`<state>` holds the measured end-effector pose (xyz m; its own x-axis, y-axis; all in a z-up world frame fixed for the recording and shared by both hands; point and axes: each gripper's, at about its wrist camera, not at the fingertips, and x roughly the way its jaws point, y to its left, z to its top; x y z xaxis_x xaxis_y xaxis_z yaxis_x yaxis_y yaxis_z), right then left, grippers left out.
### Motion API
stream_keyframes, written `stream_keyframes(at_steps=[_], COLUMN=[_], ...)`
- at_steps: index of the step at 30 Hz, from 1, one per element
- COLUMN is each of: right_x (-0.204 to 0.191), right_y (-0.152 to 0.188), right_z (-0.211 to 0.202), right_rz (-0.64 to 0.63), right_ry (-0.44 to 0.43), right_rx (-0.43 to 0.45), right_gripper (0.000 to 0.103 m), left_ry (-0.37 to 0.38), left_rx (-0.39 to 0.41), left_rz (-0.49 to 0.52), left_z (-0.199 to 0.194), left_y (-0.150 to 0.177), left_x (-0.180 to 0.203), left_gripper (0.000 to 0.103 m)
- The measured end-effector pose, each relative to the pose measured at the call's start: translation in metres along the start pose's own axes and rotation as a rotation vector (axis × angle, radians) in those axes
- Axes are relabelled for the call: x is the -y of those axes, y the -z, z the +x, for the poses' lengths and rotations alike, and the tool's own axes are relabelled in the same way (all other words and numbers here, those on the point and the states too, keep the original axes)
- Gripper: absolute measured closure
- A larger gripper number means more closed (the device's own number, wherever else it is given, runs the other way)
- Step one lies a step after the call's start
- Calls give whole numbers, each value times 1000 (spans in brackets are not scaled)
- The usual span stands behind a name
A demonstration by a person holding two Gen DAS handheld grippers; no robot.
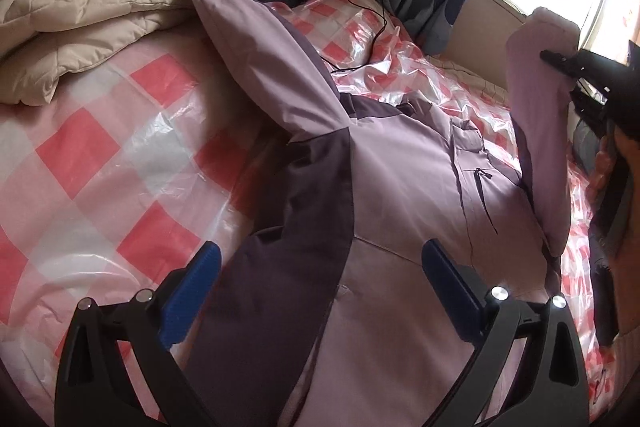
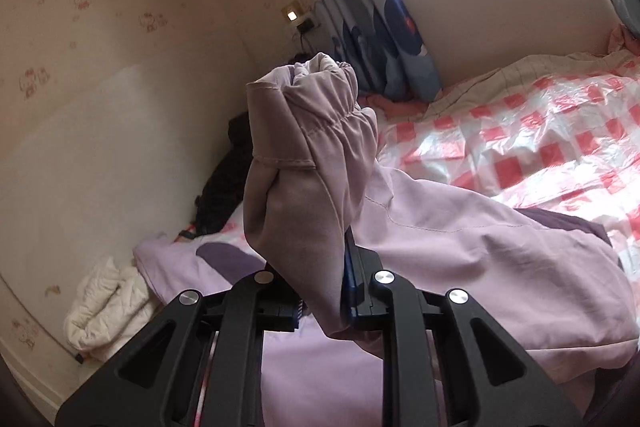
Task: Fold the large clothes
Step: 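Lift the held sleeve with the right tool and carry it across the jacket body, then lay the sleeve on the jacket and open the right tool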
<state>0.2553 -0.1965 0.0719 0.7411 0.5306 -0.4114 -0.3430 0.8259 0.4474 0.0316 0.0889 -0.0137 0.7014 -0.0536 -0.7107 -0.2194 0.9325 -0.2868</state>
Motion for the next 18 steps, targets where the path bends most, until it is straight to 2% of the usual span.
stream_keyframes(at_steps=[3, 9, 15, 18], right_x=[-17, -26, -20, -26], right_y=[36, 104, 136, 150], right_z=[39, 105, 142, 152], right_rz=[-60, -108, -103, -152], right_ry=[19, 78, 127, 128], right_rx=[-83, -218, -283, -332], right_gripper=[87, 87, 85, 83], left_ry=[3, 8, 20, 22], left_rx=[-5, -12, -30, -29], left_rz=[-21, -46, -69, -69], left_z=[0, 0, 2, 2], left_y=[-3, -6, -7, -8], left_x=[-7, -18, -24, -24], left_gripper=[7, 7, 7, 7])
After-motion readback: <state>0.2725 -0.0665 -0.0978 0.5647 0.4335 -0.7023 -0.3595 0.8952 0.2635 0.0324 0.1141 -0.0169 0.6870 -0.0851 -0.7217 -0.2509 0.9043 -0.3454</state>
